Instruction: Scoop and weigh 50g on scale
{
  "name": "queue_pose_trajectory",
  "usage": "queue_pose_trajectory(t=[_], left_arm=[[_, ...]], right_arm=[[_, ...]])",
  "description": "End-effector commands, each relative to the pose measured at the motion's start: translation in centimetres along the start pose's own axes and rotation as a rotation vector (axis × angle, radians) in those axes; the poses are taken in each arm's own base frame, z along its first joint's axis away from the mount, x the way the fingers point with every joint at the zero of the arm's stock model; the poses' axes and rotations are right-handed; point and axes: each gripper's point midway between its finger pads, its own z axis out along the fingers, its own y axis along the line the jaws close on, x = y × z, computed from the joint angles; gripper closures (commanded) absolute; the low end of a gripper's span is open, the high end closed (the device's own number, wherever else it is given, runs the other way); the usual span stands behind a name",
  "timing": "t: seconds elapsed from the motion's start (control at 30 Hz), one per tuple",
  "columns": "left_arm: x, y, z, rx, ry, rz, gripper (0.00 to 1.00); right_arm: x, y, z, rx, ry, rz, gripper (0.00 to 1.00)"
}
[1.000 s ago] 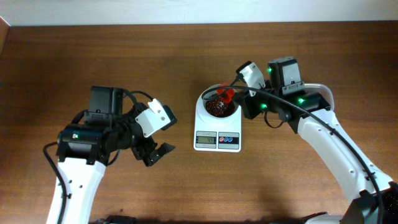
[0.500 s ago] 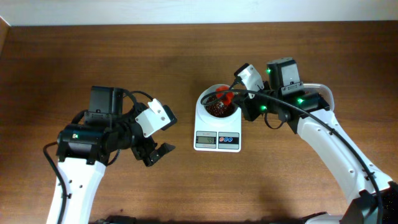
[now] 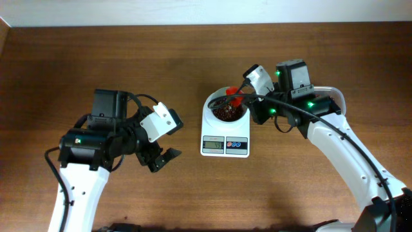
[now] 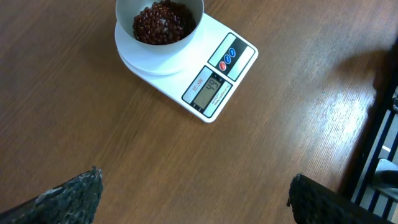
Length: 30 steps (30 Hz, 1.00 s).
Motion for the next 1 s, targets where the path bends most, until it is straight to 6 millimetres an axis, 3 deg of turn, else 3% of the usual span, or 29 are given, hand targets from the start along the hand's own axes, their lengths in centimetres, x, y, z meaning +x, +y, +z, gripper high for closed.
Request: queue_pose_trajectory(t=[0.0,0.13,0.3,0.63,0.8,0.97], left_arm=[[-0.5,0.3,-0.4,-0.013,-0.014,0.0,0.01],[-0.5,0.3,-0.4,-0.013,-0.014,0.0,0.01],[-0.5,0.3,-0.4,-0.013,-0.014,0.0,0.01],[-0.5,0.3,-0.4,-0.013,-0.014,0.0,0.01],[-0.5,0.3,-0.4,-0.013,-0.014,0.0,0.01],[-0.5,0.3,-0.4,-0.013,-0.014,0.0,0.01]], right_arm=[[-1.2,1.3,-0.3,-0.069,-0.043,0.008,0.96],[-1.2,1.5,-0.3,-0.077,-0.047,0.013,0.96],[-1.3,1.6,-0.3,-0.088,-0.042,0.163,0.96],[-1.6,2.6,-0.6,-0.145,-0.057,0.164,0.96],[-2.4,2.4,-2.2,-0.212,-0.108,0.188,0.96],[-2.7,0.7,-4.2,-0.269,-0.158,0.292,0.96]])
